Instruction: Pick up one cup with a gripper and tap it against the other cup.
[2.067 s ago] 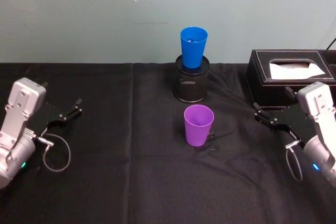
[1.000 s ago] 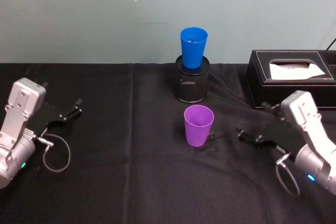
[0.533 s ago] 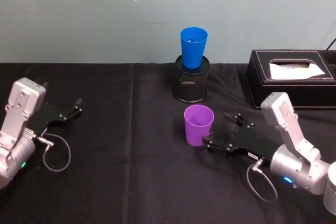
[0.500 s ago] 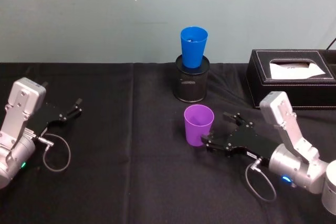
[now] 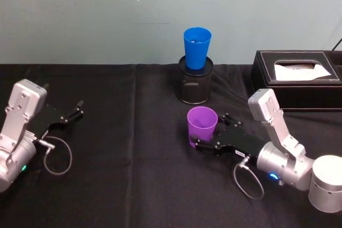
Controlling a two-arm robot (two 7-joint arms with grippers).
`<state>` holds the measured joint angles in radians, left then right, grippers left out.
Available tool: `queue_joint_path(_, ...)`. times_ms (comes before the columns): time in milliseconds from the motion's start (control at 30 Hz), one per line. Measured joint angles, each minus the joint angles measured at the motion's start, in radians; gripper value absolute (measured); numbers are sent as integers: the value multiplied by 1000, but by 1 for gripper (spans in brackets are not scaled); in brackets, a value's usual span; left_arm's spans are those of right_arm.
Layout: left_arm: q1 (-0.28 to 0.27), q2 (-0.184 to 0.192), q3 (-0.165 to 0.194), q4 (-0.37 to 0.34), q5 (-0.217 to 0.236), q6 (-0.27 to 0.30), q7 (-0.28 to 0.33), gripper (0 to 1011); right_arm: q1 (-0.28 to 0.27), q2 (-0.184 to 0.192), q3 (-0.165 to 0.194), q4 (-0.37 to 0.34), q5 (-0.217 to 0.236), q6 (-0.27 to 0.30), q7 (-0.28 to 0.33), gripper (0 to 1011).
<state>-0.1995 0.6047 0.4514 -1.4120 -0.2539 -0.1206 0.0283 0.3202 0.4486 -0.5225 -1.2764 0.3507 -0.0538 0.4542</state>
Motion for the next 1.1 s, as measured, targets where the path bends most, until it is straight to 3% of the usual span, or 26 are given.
queue_joint_path(367, 0, 0, 0, 0, 0, 0, 0, 1000, 30, -63, 20, 80, 3, -42, 36, 1000)
queue_joint_path(733, 0, 0, 0, 0, 0, 0, 0, 1000, 28, -85, 42, 87, -3, -30, 50, 760)
queue_joint_path(867, 0, 0, 0, 0, 0, 0, 0, 1000, 21, -86, 52, 70, -6, -22, 54, 735)
queue_joint_path(1100, 0, 0, 0, 0, 0, 0, 0, 1000, -2, -66, 74, -38, -14, 23, 42, 724)
